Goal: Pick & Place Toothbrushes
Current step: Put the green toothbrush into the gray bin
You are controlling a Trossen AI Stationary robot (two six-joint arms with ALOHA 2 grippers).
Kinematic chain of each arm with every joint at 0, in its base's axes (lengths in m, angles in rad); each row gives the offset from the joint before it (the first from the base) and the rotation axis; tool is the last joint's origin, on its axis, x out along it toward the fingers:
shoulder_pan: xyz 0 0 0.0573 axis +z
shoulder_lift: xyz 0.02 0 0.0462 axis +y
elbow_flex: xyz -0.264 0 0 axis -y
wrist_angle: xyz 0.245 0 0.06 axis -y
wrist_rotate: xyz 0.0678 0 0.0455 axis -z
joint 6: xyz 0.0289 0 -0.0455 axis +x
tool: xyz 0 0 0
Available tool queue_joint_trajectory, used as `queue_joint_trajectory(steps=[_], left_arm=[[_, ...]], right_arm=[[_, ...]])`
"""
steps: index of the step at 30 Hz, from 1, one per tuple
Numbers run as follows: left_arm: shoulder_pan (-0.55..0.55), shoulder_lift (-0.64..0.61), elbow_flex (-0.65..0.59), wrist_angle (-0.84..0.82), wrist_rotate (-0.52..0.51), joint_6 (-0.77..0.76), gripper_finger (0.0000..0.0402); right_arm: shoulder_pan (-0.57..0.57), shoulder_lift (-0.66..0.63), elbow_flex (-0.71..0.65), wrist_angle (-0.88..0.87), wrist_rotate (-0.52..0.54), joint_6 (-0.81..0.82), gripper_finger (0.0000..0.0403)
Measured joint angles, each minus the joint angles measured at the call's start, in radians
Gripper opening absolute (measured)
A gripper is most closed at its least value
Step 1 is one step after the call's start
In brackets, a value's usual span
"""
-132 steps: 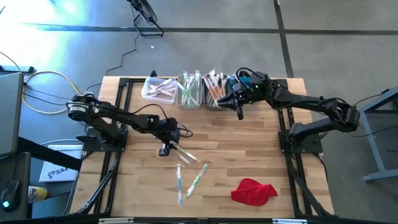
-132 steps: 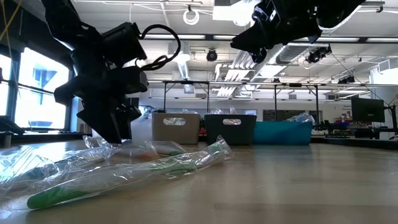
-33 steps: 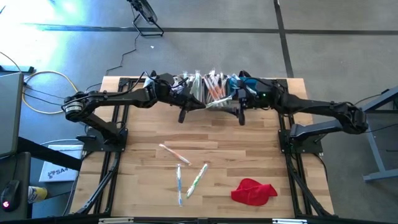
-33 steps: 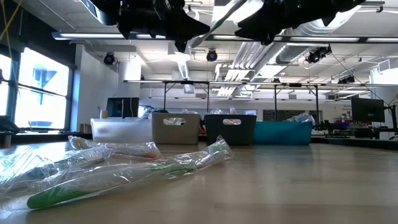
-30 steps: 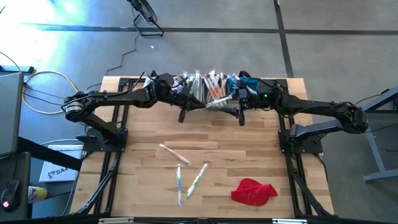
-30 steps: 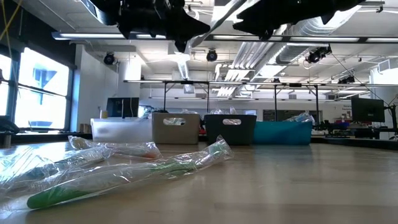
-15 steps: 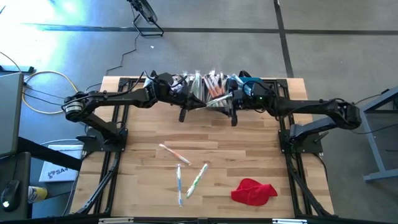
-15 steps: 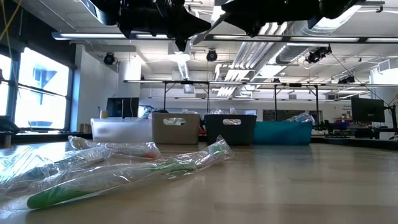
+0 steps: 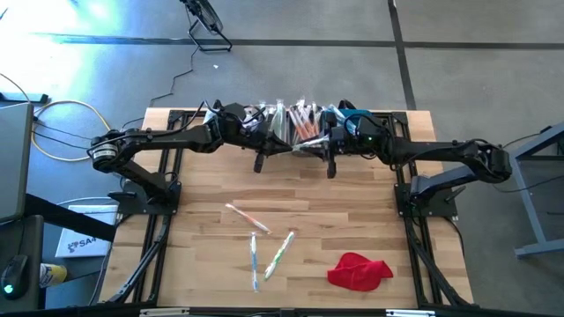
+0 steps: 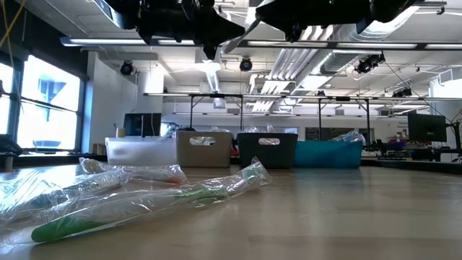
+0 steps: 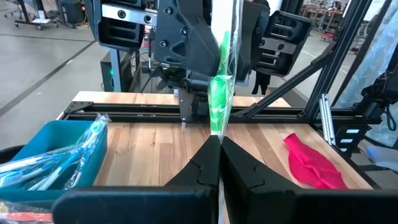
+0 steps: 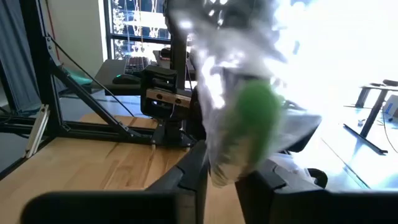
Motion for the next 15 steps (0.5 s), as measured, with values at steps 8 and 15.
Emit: queue_joint_trajectory(steps=[8,15], left_arm=[[0.000,0.000,0.000,0.000,0.000,0.000,0.0000],[0.000,0.000,0.000,0.000,0.000,0.000,0.0000]], right_arm=[[0.000,0.000,0.000,-0.001,0.000,-0.001,0.0027],[0.000,0.000,0.000,-0.002,-0.001,-0.001,0.0026]])
